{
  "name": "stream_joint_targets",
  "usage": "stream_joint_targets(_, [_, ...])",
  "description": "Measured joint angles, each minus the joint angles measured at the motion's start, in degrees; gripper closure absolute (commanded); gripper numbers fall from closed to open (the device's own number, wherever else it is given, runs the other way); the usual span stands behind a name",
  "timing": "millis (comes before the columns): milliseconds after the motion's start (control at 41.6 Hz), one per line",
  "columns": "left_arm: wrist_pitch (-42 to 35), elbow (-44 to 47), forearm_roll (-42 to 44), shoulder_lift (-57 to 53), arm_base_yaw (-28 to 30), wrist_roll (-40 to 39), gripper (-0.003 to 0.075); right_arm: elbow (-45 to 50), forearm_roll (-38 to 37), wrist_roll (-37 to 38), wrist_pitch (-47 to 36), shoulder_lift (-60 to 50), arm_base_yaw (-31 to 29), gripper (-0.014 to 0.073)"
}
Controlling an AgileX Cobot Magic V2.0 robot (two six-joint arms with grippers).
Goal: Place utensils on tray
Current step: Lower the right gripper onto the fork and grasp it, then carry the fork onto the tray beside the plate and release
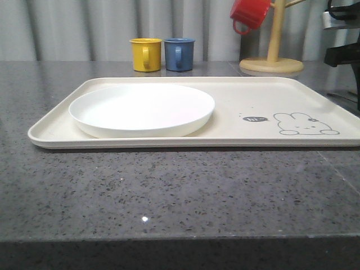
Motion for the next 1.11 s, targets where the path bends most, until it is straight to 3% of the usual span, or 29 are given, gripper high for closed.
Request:
stream_joint_targets(48, [0.00,0.00,0.00,0.00,0.00,0.00,0.0406,0.00,0.00,0.00,0.26,0.00,0.00,0.0666])
stream_joint_targets(385, [0.00,0.00,0.00,0.00,0.00,0.00,0.0406,-1.85,3.54,0.09,4.40,-1.72,0.91,0.0660])
stream_joint_targets(602, [0.00,0.00,0.00,0.00,0.00,0.00,0.0406,-8.40,8.00,0.86,6.22,-3.51,10.54,0.0660])
stream_joint_targets(794, [0.00,0.00,0.00,0.00,0.00,0.00,0.0406,-11.95,8.40,9.42,6.60,-1.50,19.58,0.0660])
stream_joint_targets(963, [0.00,0.00,0.00,0.00,0.00,0.00,0.0406,-12.05,7.69,19.70,5.47,1.79,20.99,0.0660])
stream_joint_targets(1107, [0.00,0.00,0.00,0.00,0.00,0.00,0.0406,-12.05,6.91,24.08,2.27,3.64,20.99,0.0659])
